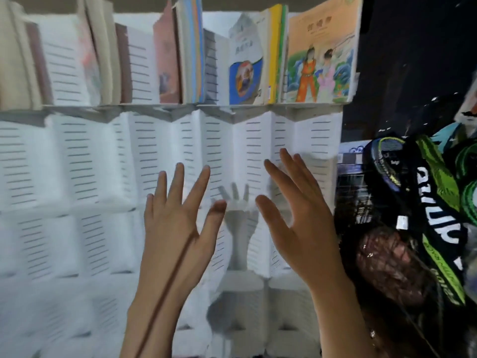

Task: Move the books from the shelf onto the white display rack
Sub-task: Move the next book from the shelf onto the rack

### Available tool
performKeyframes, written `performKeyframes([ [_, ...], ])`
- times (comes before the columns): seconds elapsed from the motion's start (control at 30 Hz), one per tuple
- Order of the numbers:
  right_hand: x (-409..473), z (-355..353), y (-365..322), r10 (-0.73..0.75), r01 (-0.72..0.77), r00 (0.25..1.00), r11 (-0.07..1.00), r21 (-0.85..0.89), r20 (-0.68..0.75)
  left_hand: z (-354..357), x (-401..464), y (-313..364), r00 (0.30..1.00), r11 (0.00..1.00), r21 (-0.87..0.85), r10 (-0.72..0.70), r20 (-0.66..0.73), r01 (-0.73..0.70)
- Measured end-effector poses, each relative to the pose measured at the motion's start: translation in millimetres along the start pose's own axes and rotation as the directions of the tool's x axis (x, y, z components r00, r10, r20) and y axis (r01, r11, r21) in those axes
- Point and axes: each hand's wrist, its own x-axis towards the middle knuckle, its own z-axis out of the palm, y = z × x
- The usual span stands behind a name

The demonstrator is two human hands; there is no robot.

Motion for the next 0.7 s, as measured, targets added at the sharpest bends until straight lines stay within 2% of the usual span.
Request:
performKeyframes([
  [0.2, -61.1, 66.1, -107.2, 0.048, -0.067, 0.991, 0.986, 0.149, 0.128, -98.2, -76.6, -76.3, 0.996, 0.988, 0.125, -0.095, 0.002, 0.094],
  [0.33, -100.1, 109.6, -179.7, -0.031, -0.003, 0.987, 0.978, 0.211, 0.156, -168.5, -135.3, -122.9, 0.976, 0.962, 0.168, -0.217, -0.001, 0.214],
  [0.43, -125.4, 137.7, -233.8, -0.069, 0.005, 0.968, 0.967, 0.256, 0.241, -217.6, -176.3, -152.4, 0.952, 0.929, 0.21, -0.305, -0.034, 0.305],
  [0.57, -147.3, 174.2, -301.0, -0.103, -0.026, 0.878, 0.965, 0.261, 0.468, -275.1, -220.6, -189.1, 0.915, 0.863, 0.307, -0.393, -0.089, 0.401],
  [0.7, -161.4, 212.0, -354.6, -0.204, 0.042, 0.79, 0.959, 0.281, 0.578, -321.6, -255.1, -227.5, 0.868, 0.793, 0.352, -0.457, -0.197, 0.497],
])
